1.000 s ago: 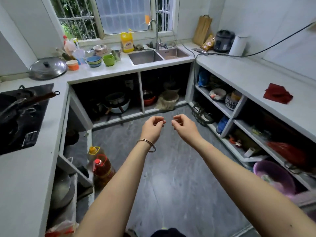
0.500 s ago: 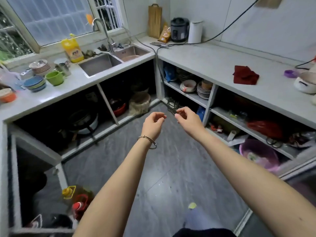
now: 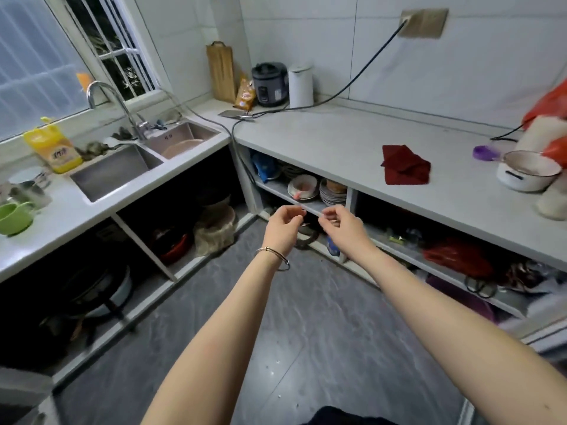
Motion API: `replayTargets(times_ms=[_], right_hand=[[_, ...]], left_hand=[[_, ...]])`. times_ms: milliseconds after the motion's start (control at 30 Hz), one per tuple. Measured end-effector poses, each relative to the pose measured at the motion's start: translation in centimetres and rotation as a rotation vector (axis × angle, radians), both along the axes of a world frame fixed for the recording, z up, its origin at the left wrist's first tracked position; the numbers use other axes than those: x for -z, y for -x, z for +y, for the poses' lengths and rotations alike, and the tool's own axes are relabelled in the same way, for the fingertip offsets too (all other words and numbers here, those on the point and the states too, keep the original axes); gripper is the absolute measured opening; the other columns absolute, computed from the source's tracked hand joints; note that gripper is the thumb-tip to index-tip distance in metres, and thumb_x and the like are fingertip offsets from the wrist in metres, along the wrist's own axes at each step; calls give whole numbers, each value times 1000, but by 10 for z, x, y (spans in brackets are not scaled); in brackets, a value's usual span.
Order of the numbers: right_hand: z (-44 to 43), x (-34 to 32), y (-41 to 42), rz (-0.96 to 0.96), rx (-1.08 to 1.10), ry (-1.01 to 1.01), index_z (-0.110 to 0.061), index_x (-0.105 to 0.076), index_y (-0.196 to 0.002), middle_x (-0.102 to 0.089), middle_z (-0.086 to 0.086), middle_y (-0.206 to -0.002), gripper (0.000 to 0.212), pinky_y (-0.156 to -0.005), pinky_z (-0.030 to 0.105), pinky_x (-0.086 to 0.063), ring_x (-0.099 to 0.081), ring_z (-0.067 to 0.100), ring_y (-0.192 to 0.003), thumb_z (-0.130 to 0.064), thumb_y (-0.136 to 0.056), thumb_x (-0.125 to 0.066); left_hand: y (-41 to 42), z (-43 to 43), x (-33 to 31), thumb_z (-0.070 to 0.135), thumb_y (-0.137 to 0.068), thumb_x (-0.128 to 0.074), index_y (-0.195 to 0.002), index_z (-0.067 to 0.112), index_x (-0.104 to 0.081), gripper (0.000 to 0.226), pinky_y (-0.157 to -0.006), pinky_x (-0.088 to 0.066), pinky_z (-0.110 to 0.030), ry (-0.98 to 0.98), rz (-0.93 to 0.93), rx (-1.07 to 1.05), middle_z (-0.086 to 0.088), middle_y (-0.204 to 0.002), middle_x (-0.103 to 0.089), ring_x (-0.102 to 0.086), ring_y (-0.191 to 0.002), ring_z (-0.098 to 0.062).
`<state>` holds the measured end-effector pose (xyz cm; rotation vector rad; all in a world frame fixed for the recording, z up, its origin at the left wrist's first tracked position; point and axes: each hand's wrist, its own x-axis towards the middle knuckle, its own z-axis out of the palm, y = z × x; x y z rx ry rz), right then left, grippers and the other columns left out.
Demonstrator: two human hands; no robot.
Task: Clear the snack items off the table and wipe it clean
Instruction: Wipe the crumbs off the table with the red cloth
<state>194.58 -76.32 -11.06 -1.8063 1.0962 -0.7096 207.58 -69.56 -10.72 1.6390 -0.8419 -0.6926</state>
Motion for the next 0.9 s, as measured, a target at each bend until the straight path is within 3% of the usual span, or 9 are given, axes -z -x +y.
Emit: replayTargets(times_ms=[133,300,400,500,600,767,900], right_hand=[[-52,4,3,3,69,-13,-13,-60,-109,-66,2,-100,22,-86,26,-49,-62,14,-89,-24,-90,-60],[-116,17,1,56,135,-21,-10,-58,-114,-63,0,-102,26,-84,23,-46,-61,12,-90,-22,-91,-60],[-158,27,-8,54,181,-48,-11,-57,-114,-65,1,-105,28,-86,27,-47,-62,15,-94,-24,-90,-60],[-198,33,-22,55,226,-77,-12,-55,-113,-64,1,-106,26,-81,26,-46,-61,17,-93,-24,-90,-60],[-239,30,-36,47,299,-90,-12,-55,-115,-64,-1,-107,29,-80,24,-46,-60,12,-91,-24,-89,-61],[-297,32,-40,33,420,-74,-15,-54,-117,-64,-3,-111,31,-88,26,-46,-59,9,-91,-26,-88,-62],[-327,45,-30,54,481,-85,-15,-53,-120,-62,-2,-116,35,-86,24,-44,-58,9,-93,-26,-88,-62]], left_hand=[[-3,-62,6,1,-87,-54,-100,12,-62,18,-74,-46,-23,2,21,63,-1,-98,-67,-59,-82,-10],[-13,-141,24,8,-87,-57,-95,21,-60,16,-86,-48,-30,-26,47,141,0,-101,-68,-60,-89,-10],[-22,-188,30,7,-87,-58,-99,15,-60,15,-78,-46,-24,-30,32,190,3,-96,-65,-59,-86,-9],[-39,-235,35,5,-89,-56,-107,8,-59,19,-82,-44,-22,-56,27,255,-2,-102,-65,-58,-92,-11],[-57,-284,35,8,-90,-54,-108,13,-57,18,-83,-48,-28,-100,41,312,-3,-108,-66,-59,-91,-11],[-67,-352,33,6,-89,-52,-109,14,-54,21,-77,-46,-15,-105,21,439,6,-101,-63,-59,-94,-8],[-60,-393,46,5,-88,-53,-111,11,-54,23,-87,-46,-28,-138,9,511,1,-107,-63,-59,-97,-12]])
